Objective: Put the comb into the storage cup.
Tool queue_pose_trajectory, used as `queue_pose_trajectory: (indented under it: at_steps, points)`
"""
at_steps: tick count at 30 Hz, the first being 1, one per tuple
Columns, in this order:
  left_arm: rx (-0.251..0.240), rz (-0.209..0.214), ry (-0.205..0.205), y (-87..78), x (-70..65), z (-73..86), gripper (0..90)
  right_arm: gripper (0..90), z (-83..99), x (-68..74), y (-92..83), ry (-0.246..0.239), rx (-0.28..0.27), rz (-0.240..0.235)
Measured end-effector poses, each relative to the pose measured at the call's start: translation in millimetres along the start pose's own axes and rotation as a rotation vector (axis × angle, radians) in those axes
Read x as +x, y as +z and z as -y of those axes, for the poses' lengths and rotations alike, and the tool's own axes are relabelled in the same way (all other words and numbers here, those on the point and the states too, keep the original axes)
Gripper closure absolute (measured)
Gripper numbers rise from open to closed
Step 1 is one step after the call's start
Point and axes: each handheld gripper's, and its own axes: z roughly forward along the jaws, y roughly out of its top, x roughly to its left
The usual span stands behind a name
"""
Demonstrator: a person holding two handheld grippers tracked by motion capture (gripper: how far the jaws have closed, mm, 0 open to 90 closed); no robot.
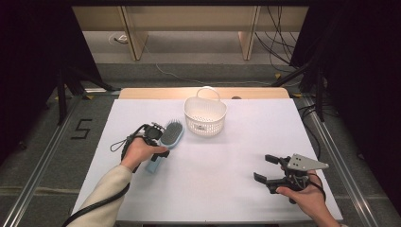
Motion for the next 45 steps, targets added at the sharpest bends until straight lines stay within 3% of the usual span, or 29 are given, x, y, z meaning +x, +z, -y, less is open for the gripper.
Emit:
queue_pose_trajectory:
  at_steps: [8,22,29,37,45]
  points:
    - [0.062,0.001,-0.023,7.2,2.8,-7.2,28.1,16.0,0.1,0.0,0.1,-0.002,0.002,-0.002]
    - [0.088,0.011,-0.043,12.2,4.4,-13.1,36.0,16.0,0.5,-0.2,0.5,-0.001,0.006,-0.005]
    - [0.112,0.023,-0.071,13.6,4.6,-16.0,41.9,15.9,0.7,-0.1,0.7,0.002,0.007,-0.007]
    - [0.141,0.024,-0.07,13.8,5.3,-20.0,45.1,15.9,0.7,-0.4,0.7,0.003,0.006,-0.005]
    - [0.174,0.02,-0.077,13.6,1.4,-24.4,55.8,16.0,1.1,-0.6,0.9,0.003,0.01,-0.006]
